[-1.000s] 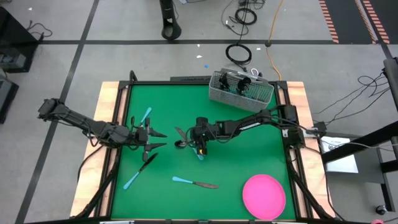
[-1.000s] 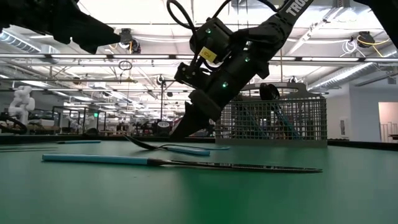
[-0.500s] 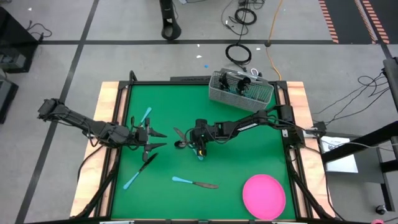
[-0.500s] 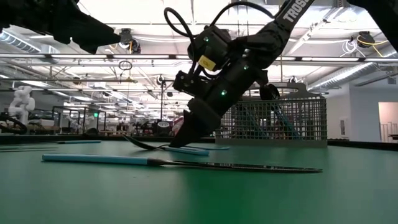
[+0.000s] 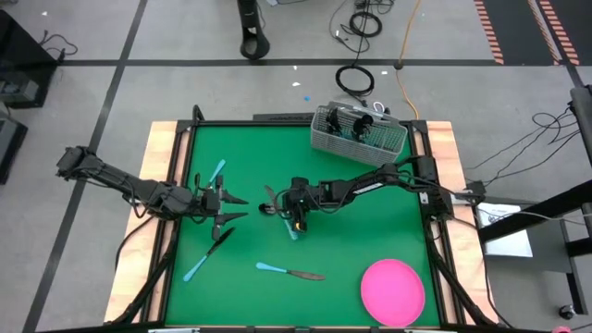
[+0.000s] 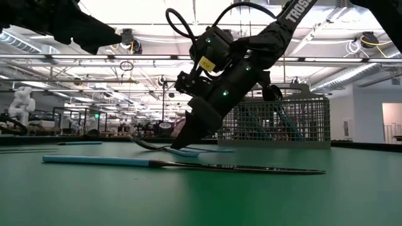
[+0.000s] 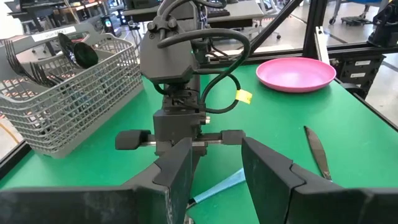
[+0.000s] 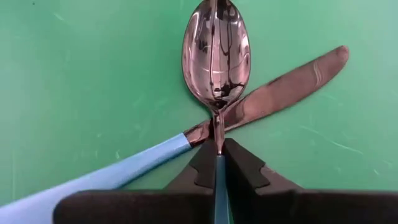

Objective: Sort silverware
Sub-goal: Put the blue spoon into the silverware basket

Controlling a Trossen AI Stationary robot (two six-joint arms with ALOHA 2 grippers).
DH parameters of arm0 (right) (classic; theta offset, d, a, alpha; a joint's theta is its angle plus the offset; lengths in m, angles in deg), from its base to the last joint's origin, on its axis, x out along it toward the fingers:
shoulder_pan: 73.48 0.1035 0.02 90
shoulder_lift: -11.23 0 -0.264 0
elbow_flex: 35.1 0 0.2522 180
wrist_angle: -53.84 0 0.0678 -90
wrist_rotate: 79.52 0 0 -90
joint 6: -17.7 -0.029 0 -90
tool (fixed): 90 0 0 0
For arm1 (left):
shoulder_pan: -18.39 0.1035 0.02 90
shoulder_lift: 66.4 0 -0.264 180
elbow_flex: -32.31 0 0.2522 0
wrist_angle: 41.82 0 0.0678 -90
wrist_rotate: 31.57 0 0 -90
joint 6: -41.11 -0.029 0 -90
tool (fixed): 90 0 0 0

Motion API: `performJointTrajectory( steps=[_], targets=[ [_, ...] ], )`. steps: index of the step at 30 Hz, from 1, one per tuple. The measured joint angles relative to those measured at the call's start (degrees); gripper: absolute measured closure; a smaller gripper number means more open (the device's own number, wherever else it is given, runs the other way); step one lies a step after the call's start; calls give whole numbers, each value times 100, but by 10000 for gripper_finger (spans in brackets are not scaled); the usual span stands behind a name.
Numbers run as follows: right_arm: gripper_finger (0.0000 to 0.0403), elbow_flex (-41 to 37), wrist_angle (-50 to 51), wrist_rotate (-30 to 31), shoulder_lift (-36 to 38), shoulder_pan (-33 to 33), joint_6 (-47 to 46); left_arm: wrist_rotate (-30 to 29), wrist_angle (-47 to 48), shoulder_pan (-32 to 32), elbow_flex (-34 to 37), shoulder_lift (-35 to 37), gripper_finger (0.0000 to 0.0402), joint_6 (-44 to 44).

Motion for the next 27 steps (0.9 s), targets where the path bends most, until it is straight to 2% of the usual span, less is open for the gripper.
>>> performJointTrajectory(
  steps=[6, 16, 19, 22, 27],
  targets=[
    [400, -40, 77, 94, 431, -93, 133, 0, -2, 1, 0, 0, 259, 0],
    [402, -30, -1, 43, 1562, -316, 472, 0, -1, 0, 0, 0, 259, -2],
    [402, -261, -147, 34, 1906, -419, 541, 0, -2, 0, 0, 0, 259, -2],
    [402, -851, -769, 35, 2303, -545, 450, 0, 0, 0, 0, 0, 259, -2],
    [402, -2326, -3058, 61, 3168, -747, 164, 0, 22, 0, 0, 0, 259, -2]
  ],
)
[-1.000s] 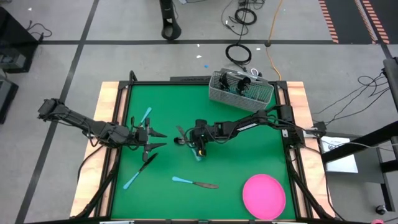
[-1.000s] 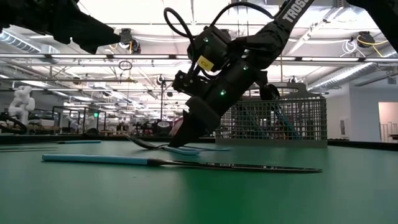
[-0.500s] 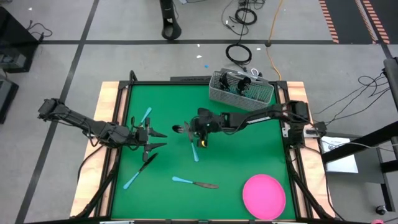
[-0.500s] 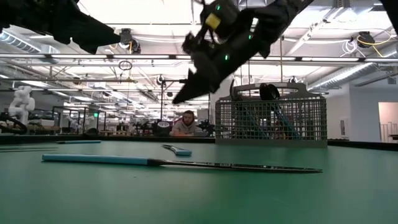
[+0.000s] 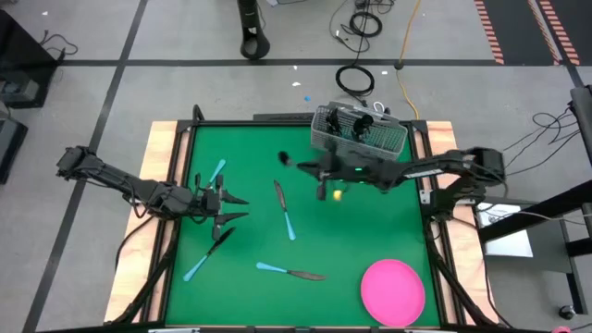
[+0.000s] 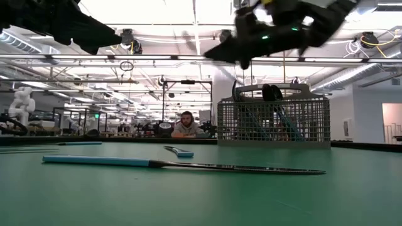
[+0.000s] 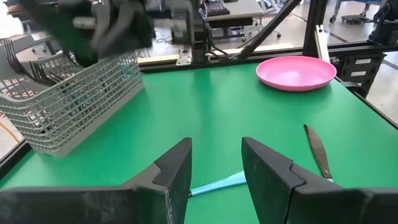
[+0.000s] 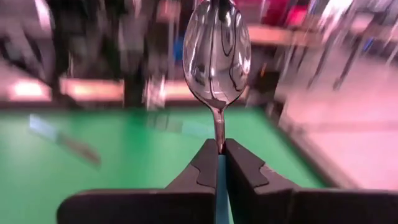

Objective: Sort silverware
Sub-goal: Put the blue spoon into the silverware basket

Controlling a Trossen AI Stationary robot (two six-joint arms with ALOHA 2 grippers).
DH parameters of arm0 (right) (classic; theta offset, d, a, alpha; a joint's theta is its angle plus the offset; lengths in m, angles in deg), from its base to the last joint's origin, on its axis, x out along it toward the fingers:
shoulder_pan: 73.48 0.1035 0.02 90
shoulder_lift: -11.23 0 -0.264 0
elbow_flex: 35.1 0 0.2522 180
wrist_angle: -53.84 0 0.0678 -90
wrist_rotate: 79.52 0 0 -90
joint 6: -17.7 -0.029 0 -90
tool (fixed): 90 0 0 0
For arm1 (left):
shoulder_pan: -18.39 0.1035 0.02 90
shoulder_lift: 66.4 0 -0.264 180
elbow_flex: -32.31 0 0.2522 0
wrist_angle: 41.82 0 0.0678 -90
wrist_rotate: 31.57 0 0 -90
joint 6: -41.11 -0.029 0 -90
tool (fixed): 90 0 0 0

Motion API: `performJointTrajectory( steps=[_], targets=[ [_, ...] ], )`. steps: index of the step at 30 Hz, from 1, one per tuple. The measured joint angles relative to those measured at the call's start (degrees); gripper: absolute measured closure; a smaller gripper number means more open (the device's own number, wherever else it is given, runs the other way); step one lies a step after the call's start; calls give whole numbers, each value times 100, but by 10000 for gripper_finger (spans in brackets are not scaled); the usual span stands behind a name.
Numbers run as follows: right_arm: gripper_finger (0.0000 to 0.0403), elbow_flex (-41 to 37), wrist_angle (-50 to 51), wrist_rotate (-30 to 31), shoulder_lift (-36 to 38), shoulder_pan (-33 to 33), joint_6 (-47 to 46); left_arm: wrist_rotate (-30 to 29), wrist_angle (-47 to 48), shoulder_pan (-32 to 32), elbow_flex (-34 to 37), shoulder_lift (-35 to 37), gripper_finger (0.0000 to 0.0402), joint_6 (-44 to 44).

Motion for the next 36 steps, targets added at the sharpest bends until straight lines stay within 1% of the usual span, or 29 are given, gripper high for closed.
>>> performJointTrajectory(
  steps=[5, 7, 9, 13, 15, 19, 22, 29, 36],
  targets=[
    [403, -1289, -2409, 20, 728, -131, -33, 0, -4, 1, 0, -1, 259, 0],
    [403, -1657, -3024, 195, 1010, -162, 37, 0, -4, 0, 0, -2, 259, 0],
    [403, -1992, -3295, 533, 1329, -193, 151, 0, -6, 0, 0, -2, 259, 2],
    [403, -2475, -3506, 1349, 1957, -287, 488, 0, -29, 2, 0, -2, 259, 0],
    [403, -2638, -3547, 1602, 2178, -385, 601, 0, -31, 2, 0, -2, 259, 0],
    [403, -2847, -3612, 1659, 2374, -690, 638, -2, -33, 2, 0, -2, 259, 0],
    [403, -2924, -3608, 1661, 2370, -994, 636, -2, -33, 2, 0, -2, 259, 0],
    [403, -2933, -3580, 1643, 2175, -1650, 589, -2, -41, 2, 0, -2, 259, 0],
    [403, -2935, -3467, 1631, 1862, -2052, 462, -2, -39, 2, 0, -2, 259, 0]
  ],
)
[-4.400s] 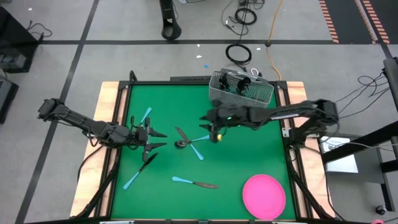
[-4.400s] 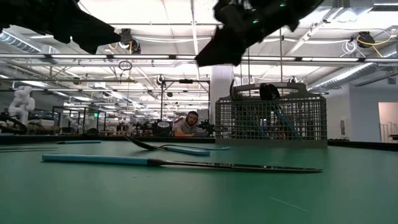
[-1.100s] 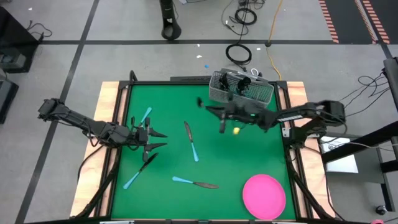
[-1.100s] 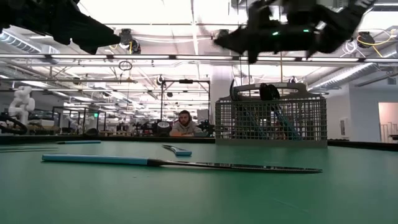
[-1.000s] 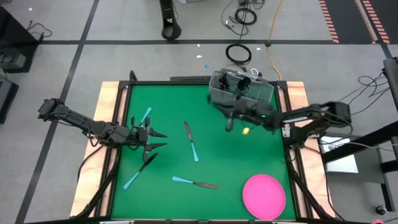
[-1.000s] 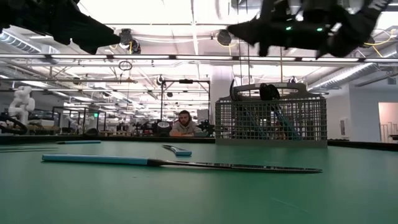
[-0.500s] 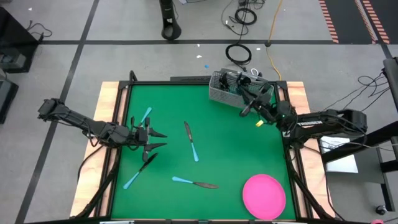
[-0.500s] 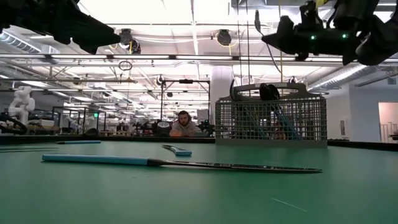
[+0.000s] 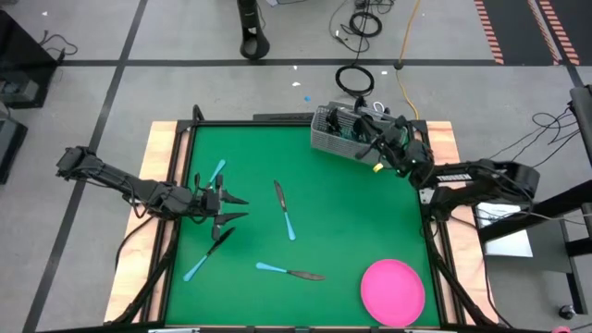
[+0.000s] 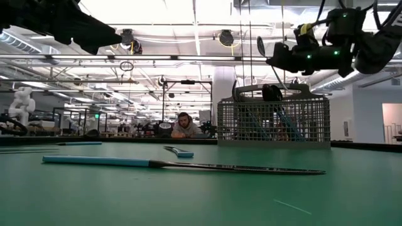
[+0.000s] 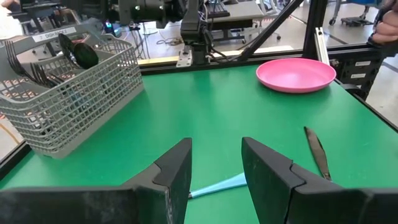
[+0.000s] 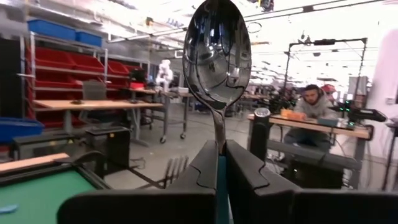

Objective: Sort silverware
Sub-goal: Put the blue spoon into the silverware basket

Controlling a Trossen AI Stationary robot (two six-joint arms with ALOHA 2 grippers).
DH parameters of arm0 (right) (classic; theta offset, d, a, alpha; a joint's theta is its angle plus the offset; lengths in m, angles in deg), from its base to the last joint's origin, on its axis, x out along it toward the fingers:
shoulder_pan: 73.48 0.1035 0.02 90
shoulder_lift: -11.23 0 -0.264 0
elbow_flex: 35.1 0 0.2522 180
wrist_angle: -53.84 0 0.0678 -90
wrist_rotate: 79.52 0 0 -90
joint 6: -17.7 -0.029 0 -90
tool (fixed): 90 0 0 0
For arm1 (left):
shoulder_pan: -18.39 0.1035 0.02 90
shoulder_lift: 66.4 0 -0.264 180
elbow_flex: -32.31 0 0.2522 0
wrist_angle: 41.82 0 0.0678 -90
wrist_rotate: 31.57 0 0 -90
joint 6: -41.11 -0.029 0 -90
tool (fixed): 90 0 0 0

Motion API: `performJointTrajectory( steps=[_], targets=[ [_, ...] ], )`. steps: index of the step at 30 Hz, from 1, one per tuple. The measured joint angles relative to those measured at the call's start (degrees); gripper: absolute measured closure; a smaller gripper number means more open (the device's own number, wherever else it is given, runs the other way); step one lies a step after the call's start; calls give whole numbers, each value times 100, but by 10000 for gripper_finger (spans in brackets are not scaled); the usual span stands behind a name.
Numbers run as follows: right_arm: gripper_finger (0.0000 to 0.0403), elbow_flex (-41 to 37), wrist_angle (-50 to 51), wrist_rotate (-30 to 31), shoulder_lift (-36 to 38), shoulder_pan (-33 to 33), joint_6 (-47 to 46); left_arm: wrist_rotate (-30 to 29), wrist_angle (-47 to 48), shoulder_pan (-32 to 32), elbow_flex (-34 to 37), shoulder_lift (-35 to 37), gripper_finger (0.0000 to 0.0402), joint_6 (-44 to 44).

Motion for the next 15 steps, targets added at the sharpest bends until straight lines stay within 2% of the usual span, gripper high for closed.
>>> performJointTrajectory(
  steps=[5, 15],
  targets=[
    [403, 0, -266, -4, -123, -188, 174, 0, 2, 0, 0, 0, 259, 0],
    [403, -1, -183, -7, -372, -450, 476, 0, 7, 0, 0, 0, 259, 2]
  ],
)
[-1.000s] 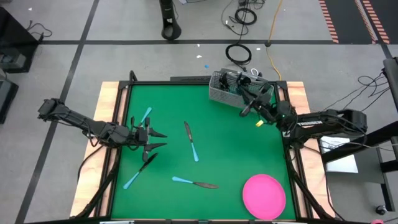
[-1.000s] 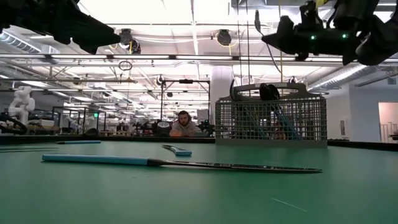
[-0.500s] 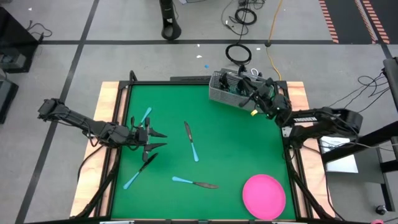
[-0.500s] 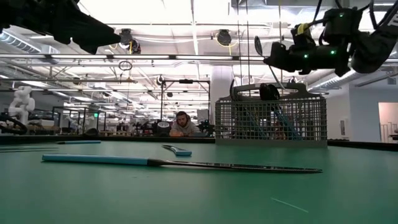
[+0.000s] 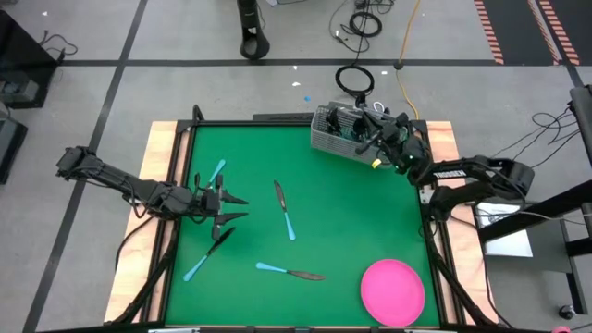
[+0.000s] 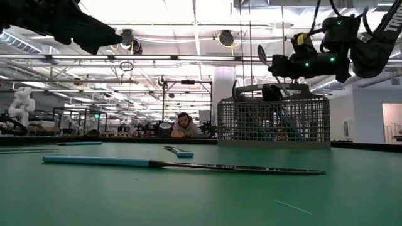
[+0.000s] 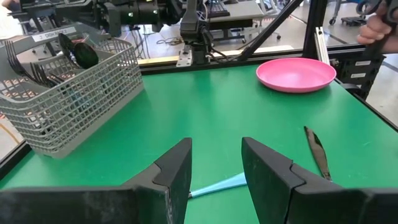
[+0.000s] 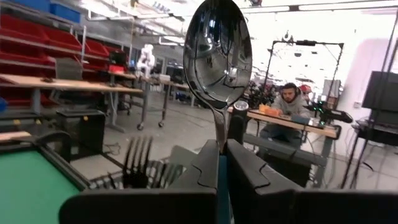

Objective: Sort silverware
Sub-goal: Put the blue spoon into the silverware basket

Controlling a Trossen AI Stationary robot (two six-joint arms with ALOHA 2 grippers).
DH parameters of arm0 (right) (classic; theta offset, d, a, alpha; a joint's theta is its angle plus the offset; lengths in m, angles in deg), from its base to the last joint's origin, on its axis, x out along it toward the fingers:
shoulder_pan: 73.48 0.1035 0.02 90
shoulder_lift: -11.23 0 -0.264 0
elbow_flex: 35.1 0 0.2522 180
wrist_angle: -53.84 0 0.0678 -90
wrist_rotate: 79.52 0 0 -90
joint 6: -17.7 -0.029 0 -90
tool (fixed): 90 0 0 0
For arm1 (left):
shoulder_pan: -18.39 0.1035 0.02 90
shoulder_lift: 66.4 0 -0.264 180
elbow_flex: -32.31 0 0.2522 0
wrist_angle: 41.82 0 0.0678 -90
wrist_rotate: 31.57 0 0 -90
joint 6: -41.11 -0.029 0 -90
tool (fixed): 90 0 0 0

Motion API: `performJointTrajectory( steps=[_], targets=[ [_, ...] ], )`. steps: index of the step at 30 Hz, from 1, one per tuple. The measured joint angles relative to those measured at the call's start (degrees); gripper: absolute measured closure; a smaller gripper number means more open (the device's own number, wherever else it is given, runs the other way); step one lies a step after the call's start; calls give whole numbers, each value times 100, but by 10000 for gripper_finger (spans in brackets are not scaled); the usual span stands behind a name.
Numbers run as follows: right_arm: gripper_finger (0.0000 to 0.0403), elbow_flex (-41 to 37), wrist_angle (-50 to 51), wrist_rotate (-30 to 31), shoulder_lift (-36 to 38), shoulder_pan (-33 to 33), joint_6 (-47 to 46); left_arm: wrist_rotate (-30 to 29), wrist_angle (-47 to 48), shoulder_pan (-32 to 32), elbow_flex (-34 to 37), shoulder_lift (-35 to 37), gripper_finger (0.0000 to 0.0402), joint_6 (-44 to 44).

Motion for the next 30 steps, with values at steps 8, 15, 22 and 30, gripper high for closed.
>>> performJointTrajectory(
  steps=[8, 15, 22, 30],
  targets=[
    [403, -1, 72, 155, -219, -258, -99, 0, 4, 0, 0, 0, 259, 0],
    [403, -225, -78, 320, -70, -215, -58, 0, 4, 0, 0, 0, 259, 0],
    [403, -1210, -1206, 599, 320, -128, -305, 0, 4, 0, 0, 0, 259, 0],
    [402, -1164, -1765, 571, 323, -126, -317, 0, -97, 0, 0, 0, 259, 2]
  ],
)
